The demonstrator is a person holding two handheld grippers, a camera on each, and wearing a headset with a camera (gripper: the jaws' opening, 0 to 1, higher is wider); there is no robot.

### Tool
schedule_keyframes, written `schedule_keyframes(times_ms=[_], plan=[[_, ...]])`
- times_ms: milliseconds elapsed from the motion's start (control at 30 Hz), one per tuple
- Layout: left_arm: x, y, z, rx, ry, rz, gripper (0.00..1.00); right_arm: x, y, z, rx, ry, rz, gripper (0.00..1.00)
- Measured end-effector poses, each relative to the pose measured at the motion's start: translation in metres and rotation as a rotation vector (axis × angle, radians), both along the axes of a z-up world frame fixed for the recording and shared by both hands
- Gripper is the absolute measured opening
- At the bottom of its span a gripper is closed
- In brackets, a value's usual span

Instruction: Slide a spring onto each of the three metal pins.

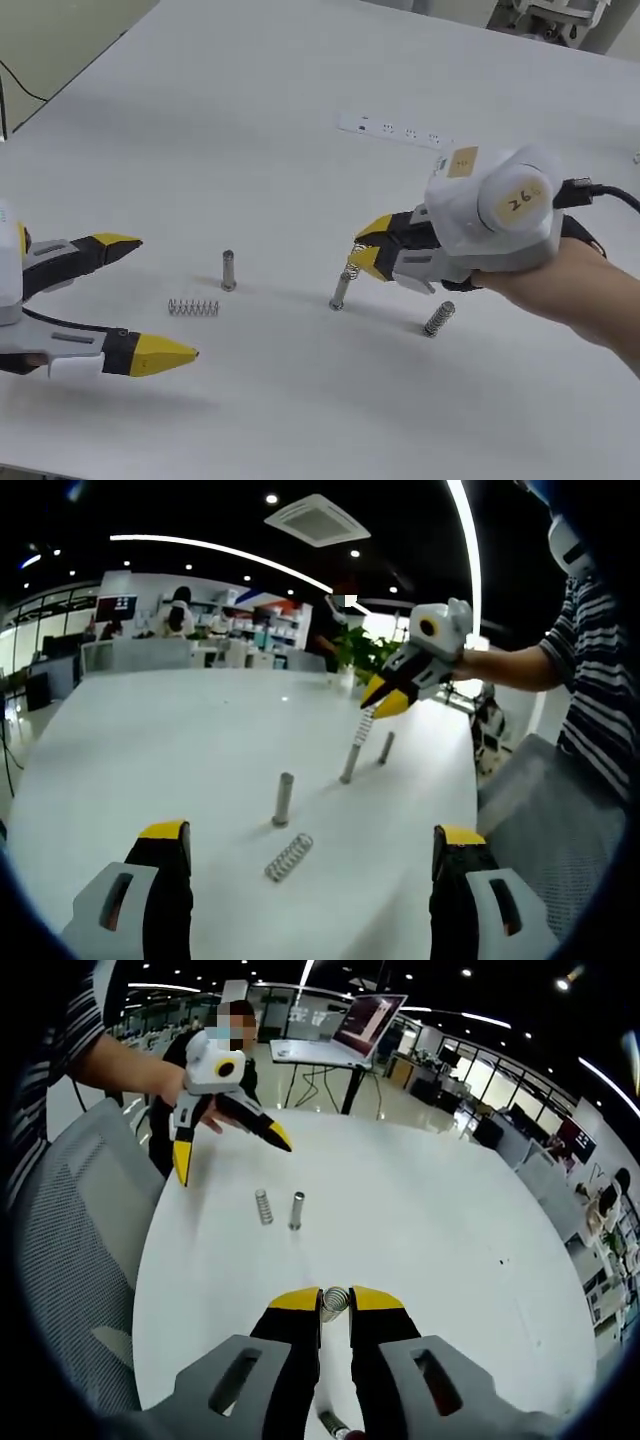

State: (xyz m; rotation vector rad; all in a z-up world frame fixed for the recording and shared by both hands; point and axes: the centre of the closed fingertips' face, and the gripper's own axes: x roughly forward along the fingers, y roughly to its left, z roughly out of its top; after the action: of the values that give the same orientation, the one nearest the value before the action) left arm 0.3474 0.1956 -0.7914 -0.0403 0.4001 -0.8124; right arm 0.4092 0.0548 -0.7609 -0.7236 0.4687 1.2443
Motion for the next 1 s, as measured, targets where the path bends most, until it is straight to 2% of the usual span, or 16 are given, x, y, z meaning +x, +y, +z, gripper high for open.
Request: schedule_keyframes(times_ms=[500, 1000], plan=[[-0.002, -0.002, 0.002, -0.007, 0.003, -0.008, 0.97, 0.001, 0.002, -0.009, -0.014, 0.011, 0.000, 0.07], [-0.005, -0.001, -0.001, -0.007, 0.012, 0.000, 0.96, 0.000, 0.004, -0.040, -0.077, 0.037, 0.005, 0.08]])
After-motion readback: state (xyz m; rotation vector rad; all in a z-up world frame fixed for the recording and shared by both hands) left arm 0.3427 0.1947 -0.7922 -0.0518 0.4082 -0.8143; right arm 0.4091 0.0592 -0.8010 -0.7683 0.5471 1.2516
